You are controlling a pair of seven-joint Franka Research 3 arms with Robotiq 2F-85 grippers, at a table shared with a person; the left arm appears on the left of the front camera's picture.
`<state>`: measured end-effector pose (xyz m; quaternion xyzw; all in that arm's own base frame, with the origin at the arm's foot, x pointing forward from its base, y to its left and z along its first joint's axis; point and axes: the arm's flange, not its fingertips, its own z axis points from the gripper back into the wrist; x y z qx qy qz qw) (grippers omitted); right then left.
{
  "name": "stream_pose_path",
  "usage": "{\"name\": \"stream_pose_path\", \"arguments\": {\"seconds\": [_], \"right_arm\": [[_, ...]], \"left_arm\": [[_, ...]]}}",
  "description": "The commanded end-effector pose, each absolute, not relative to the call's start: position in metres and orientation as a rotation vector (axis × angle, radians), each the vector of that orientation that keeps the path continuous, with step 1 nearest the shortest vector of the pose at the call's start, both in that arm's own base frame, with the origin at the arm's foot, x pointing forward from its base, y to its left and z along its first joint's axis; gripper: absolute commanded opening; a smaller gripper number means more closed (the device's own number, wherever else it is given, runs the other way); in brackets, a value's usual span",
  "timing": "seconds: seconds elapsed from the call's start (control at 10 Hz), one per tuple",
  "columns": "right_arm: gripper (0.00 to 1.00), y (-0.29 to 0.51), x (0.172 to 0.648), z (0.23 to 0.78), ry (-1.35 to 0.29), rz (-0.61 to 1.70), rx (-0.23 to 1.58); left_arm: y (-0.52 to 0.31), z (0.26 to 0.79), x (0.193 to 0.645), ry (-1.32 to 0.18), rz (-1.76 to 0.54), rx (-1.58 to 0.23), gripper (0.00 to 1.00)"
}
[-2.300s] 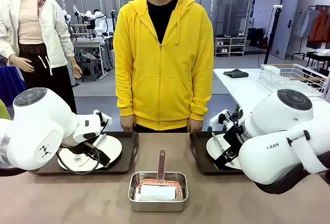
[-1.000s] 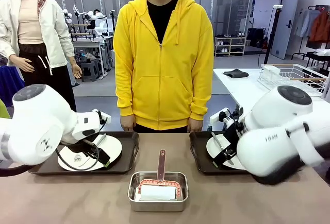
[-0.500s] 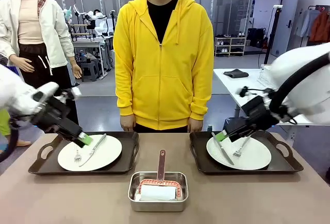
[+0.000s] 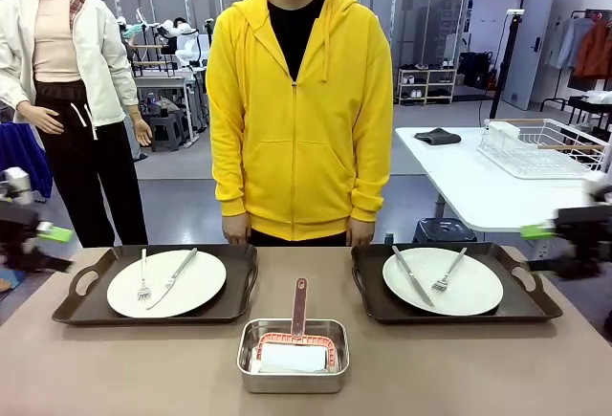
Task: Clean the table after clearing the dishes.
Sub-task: When the left (or right) Handle tray is removed, use the left hand (or right hand) to clean the left (or right) side of the table with the Lint Roller.
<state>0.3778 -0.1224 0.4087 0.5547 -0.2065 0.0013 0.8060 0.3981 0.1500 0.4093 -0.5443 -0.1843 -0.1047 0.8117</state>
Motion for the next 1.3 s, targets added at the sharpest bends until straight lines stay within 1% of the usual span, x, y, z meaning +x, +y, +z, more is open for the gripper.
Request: {"name": "stream_pose_path", "arguments": {"seconds": [0.0,0.2,0.3,0.4,0.5,1.2], "right_arm": [[1.0,-0.185,0.346,0.405,-0.516,-0.257,1.187],[1.0,-0.235,0.296,0.404,-0.631,-0.392,1.167],[1.0,-0.247,0.281,0.405,-0.643,-0.438,1.128],[1.0,-0.248,0.279,0.413,-0.642,-0.424,1.065],[1.0,-0.261,0.288,0.397,-0.644,-0.405,1.136],[1.0,-0.261,0.288,0.397,-0.644,-0.405,1.136]], "left_arm": [[0.211,0.421,0.377,-0.526,-0.08,-1.162,1.0],[0.27,0.426,0.333,-0.625,0.063,-1.13,1.0],[0.289,0.423,0.319,-0.632,0.142,-1.111,1.0],[0.297,0.426,0.314,-0.638,0.208,-1.079,1.0],[0.289,0.419,0.318,-0.613,0.086,-1.096,1.0],[0.289,0.419,0.318,-0.613,0.086,-1.096,1.0]]}}
